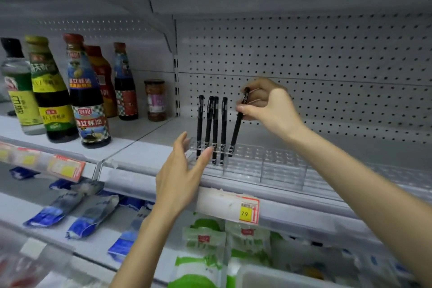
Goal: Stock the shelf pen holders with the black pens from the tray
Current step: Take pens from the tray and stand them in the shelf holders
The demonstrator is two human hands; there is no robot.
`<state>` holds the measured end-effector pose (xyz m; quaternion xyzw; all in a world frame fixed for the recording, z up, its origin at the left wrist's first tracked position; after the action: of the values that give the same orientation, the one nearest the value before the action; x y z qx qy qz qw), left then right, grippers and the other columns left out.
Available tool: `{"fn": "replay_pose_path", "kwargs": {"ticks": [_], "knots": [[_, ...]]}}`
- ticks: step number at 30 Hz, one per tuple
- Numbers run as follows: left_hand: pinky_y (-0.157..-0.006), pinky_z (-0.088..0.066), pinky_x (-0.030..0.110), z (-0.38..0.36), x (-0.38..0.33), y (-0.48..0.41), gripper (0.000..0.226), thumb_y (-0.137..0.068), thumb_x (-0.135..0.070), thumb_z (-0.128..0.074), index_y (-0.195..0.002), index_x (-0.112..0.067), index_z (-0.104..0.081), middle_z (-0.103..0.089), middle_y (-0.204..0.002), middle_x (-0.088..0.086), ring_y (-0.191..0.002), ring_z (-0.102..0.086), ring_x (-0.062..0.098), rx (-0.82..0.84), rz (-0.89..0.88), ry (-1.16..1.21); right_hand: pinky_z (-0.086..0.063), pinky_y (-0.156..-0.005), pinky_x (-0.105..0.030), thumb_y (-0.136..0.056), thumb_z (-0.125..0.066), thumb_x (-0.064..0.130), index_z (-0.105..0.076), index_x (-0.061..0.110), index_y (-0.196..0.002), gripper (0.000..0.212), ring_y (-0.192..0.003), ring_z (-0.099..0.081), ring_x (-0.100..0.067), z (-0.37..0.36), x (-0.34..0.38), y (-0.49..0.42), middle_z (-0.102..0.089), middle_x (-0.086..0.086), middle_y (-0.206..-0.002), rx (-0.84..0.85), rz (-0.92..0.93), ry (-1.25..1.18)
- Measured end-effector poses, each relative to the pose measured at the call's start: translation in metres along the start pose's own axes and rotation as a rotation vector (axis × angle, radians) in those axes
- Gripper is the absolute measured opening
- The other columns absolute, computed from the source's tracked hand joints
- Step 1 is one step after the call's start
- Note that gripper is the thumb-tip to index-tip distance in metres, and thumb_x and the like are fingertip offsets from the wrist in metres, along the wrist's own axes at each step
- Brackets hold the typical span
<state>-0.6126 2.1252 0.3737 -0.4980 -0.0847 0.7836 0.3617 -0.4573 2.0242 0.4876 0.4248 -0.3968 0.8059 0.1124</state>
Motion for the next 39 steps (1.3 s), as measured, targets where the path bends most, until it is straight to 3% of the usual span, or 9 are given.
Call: {"fn": "replay_pose_path", "kwargs": {"ticks": [6, 15, 19, 22, 26, 28, 33, 36, 39], "knots": [[-0.103, -0.036, 0.037, -0.004, 0.005, 0.004, 0.088, -0.076, -0.078, -0.031, -0.148, -0.028, -0.021, -0.043, -0.146, -0.009, -0.131, -0.043, 0.014, -0.032, -0.069, -0.107, -0.055, -0.086, -0.045, -0.073, -0.08, 0.008, -0.055, 0.022, -0.105, 0.043, -0.087, -0.07, -0.024, -0.008, -0.009, 0.0, -0.07, -0.009, -0.089, 0.103, -0.032, 0.158], [-0.102, -0.035, 0.035, -0.003, 0.006, 0.004, 0.085, -0.078, -0.076, -0.032, -0.148, -0.03, -0.019, -0.042, -0.147, -0.012, -0.132, -0.042, 0.012, -0.023, -0.072, -0.111, -0.052, -0.089, -0.039, -0.07, -0.083, 0.02, -0.05, 0.028, -0.105, 0.048, -0.089, -0.065, -0.017, -0.008, -0.014, 0.0, -0.065, 0.006, -0.083, 0.099, -0.041, 0.229], [-0.105, -0.03, 0.03, 0.003, 0.002, 0.005, 0.084, -0.083, -0.071, -0.036, -0.15, -0.023, -0.018, -0.033, -0.152, -0.002, -0.136, -0.034, 0.014, -0.022, -0.089, -0.04, -0.05, -0.093, -0.041, -0.071, -0.083, 0.022, -0.048, 0.024, -0.115, 0.057, -0.097, -0.063, -0.018, -0.004, -0.015, 0.011, -0.068, 0.002, -0.094, 0.151, -0.049, 0.287], [-0.109, -0.022, 0.026, 0.012, -0.006, 0.017, 0.081, -0.088, -0.069, -0.036, -0.149, -0.017, -0.021, -0.024, -0.153, 0.004, -0.139, -0.026, 0.017, -0.11, -0.189, -0.122, -0.047, -0.097, -0.033, -0.071, -0.082, 0.024, -0.043, 0.017, -0.128, 0.069, -0.103, -0.055, -0.013, 0.002, -0.012, 0.037, -0.056, 0.002, -0.109, 0.165, -0.041, 0.353], [-0.105, -0.03, 0.016, 0.012, -0.027, 0.079, 0.056, -0.095, -0.044, -0.044, -0.139, -0.01, -0.039, -0.04, -0.141, 0.008, -0.13, -0.039, 0.015, -0.204, -0.325, 0.003, -0.045, -0.088, -0.02, -0.072, -0.081, 0.022, -0.046, 0.02, -0.121, 0.06, -0.1, -0.053, -0.012, 0.017, 0.001, 0.099, -0.051, 0.003, -0.108, 0.056, 0.078, 0.346], [-0.103, -0.035, 0.02, -0.003, -0.026, 0.12, 0.05, -0.095, -0.038, -0.046, -0.136, -0.01, -0.042, -0.046, -0.135, 0.006, -0.125, -0.045, 0.014, -0.11, -0.31, 0.083, -0.049, -0.082, -0.021, -0.072, -0.081, 0.018, -0.048, 0.021, -0.116, 0.055, -0.094, -0.057, -0.013, 0.021, -0.003, 0.142, -0.055, 0.0, -0.105, 0.082, 0.125, 0.27], [-0.102, -0.023, 0.004, -0.053, 0.01, 0.212, 0.058, -0.095, -0.048, -0.043, -0.141, -0.013, -0.039, -0.044, -0.141, -0.002, -0.128, -0.038, 0.003, 0.174, -0.049, 0.141, -0.048, -0.085, -0.019, -0.075, -0.08, 0.017, -0.055, 0.021, -0.113, 0.045, -0.094, -0.058, -0.005, 0.011, -0.073, 0.258, -0.057, 0.007, -0.103, 0.379, -0.026, 0.275], [-0.106, -0.006, 0.001, -0.077, 0.03, 0.248, 0.069, -0.093, -0.056, -0.037, -0.15, -0.02, -0.021, -0.021, -0.156, -0.007, -0.137, -0.015, -0.006, 0.368, 0.066, 0.077, -0.044, -0.095, -0.027, -0.077, -0.077, 0.025, -0.056, 0.022, -0.116, 0.044, -0.104, -0.053, -0.007, 0.006, -0.132, 0.308, -0.053, 0.009, -0.109, 0.518, -0.272, 0.347], [-0.113, 0.003, 0.009, -0.091, 0.044, 0.27, 0.077, -0.09, -0.07, -0.024, -0.151, -0.028, -0.001, 0.004, -0.156, -0.019, -0.139, 0.009, -0.013, 0.517, 0.062, -0.04, -0.032, -0.105, -0.024, -0.081, -0.072, 0.033, -0.053, 0.019, -0.126, 0.051, -0.122, -0.045, -0.013, 0.004, -0.168, 0.331, -0.052, 0.002, -0.126, 0.589, -0.315, 0.464]]}}
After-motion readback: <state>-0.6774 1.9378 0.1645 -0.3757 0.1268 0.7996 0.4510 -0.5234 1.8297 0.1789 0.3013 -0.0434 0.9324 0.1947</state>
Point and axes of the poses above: each hand's wrist, its own y-axis away from the middle knuckle, its own z-axis out of the back of the hand, x = y × z, the point moved 2 cm from there along -y, towards the middle knuckle
